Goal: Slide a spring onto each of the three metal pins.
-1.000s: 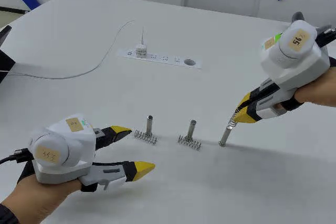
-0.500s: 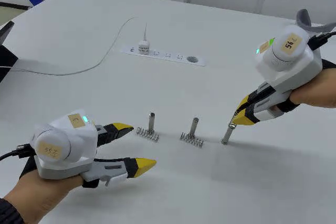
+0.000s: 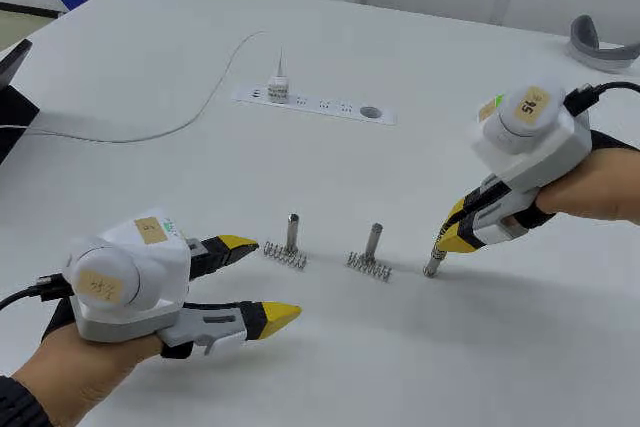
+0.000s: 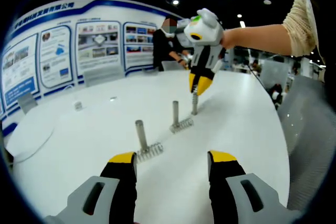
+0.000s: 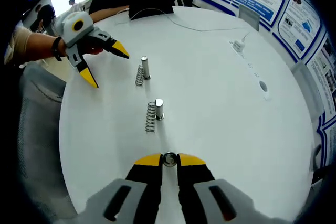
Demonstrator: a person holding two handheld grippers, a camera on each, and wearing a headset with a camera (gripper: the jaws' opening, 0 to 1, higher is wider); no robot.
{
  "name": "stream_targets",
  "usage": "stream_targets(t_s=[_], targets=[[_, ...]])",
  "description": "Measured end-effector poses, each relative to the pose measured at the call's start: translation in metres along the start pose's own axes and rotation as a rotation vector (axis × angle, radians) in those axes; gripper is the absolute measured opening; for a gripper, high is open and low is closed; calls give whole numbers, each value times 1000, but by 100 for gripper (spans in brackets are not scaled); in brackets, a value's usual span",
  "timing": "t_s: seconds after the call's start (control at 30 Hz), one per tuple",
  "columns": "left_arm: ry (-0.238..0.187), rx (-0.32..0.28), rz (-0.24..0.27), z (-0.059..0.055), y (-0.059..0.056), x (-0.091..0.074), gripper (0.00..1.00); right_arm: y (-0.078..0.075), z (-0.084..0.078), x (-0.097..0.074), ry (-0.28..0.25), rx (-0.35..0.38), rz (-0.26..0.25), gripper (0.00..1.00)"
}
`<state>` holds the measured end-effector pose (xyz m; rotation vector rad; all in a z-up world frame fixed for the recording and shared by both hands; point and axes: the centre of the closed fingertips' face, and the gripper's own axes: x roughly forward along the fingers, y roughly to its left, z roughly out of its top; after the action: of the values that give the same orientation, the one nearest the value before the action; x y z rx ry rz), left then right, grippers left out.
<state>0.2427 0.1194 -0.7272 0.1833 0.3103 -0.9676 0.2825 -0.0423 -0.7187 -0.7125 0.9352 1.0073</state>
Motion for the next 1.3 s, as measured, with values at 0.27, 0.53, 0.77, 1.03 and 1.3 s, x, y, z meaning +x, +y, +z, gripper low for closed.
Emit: stream_targets(t_s=[0.27, 0.53, 0.77, 1.03, 1.3], targets=[[2, 1, -1, -1, 0, 0, 55, -1, -1, 7, 4, -1, -11, 12], [-1, -5, 0, 0, 0, 1, 55, -2, -9, 13, 35, -16, -19, 12], [5, -4, -1, 0, 0, -1, 55, -5, -14, 18, 43, -8, -22, 12], [4, -3, 3, 0, 1, -1, 55, -6, -14, 20, 39, -1, -23, 12], [4, -3, 0, -1, -1, -1, 55, -5, -14, 20, 33, -3, -29, 16]])
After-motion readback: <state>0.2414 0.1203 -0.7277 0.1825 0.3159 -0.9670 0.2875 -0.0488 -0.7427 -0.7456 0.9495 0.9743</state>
